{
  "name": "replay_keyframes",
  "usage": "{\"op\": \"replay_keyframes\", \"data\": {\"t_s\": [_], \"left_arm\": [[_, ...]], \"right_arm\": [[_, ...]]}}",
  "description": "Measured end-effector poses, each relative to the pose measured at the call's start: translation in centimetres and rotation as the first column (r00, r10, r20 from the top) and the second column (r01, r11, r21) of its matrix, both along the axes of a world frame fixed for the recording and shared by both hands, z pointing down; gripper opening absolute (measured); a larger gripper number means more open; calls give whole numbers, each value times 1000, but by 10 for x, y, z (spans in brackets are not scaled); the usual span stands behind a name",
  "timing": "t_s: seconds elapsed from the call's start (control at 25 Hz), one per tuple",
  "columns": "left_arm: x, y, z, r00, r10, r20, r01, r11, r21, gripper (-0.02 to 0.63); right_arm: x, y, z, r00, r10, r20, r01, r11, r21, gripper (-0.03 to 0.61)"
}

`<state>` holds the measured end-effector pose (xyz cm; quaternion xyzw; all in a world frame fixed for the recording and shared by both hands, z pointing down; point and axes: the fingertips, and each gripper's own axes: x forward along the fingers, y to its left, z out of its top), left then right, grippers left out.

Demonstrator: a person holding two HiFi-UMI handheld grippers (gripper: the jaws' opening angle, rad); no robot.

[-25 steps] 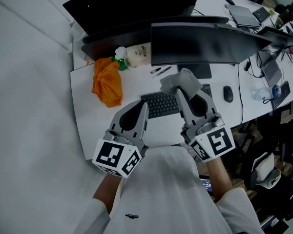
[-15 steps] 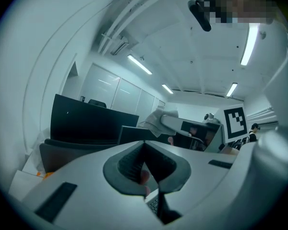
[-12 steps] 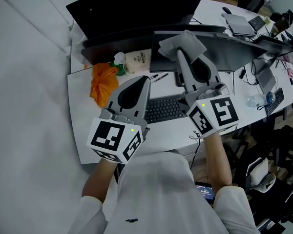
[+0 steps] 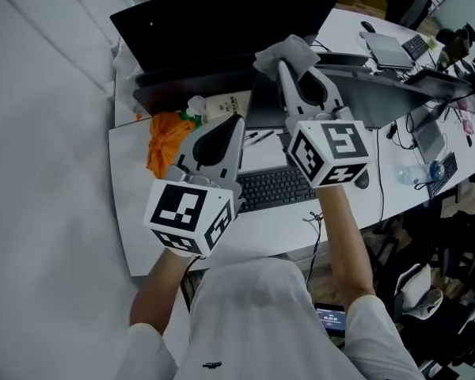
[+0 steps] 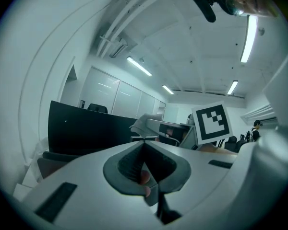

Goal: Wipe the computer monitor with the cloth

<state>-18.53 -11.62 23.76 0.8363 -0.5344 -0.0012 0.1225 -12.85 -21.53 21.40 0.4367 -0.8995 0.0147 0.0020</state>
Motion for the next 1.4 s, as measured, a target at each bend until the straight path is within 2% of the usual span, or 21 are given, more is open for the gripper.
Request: {"op": "replay_keyframes", "data": {"t_s": [0.6,0.92,1.4], "left_arm": [[-12,-15,17,1000,-28,9,29,999,-38,14],[-1,-17,19,1000,-7,5,7,999,-41,14],[36,-23,15,999,43,26,-42,998,-37,14]], "right_arm": [[-10,-34,41,989,45,-141,-62,991,-117,25],[15,-41,43,981,90,-170,-112,986,-123,29],[75,-50,42,970,144,-196,-169,979,-116,31]]}}
